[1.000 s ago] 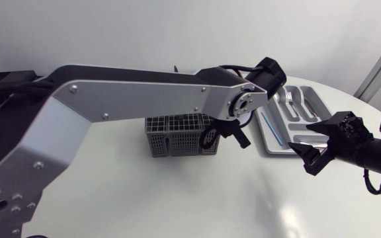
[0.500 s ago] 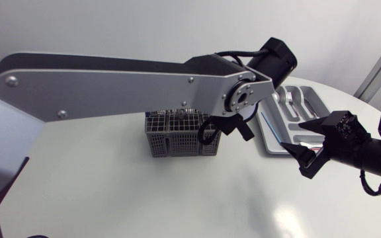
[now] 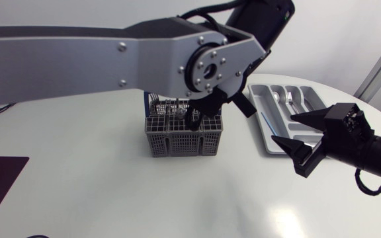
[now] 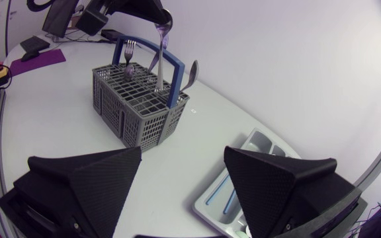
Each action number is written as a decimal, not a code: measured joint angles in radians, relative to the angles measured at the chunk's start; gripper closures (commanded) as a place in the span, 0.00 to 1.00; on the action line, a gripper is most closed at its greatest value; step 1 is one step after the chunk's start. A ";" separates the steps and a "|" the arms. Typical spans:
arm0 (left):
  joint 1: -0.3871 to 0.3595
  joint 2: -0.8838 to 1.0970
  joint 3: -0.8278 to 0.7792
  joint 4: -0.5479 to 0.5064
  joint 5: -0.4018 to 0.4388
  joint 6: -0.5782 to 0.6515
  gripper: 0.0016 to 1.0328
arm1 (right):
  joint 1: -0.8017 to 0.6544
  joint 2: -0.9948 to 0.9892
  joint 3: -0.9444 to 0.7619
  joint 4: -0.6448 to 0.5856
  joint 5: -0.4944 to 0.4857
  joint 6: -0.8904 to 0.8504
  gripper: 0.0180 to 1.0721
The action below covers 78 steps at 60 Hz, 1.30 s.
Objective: Unload the cutlery basket into the drawer organizer.
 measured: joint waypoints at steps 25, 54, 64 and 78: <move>0.119 -0.179 -0.103 -0.008 0.476 -0.179 0.93 | 0.166 -0.062 0.000 0.072 0.037 0.155 0.21; 0.181 -0.082 -0.085 -0.105 0.758 -0.316 0.93 | 0.415 0.071 0.004 0.203 0.297 0.180 0.44; 0.181 -0.082 -0.074 -0.105 0.779 -0.320 0.93 | 0.442 0.118 0.014 0.239 0.340 0.180 0.53; 0.181 -0.082 -0.071 -0.123 0.798 -0.334 0.93 | 0.481 0.161 0.041 0.252 0.386 0.180 0.65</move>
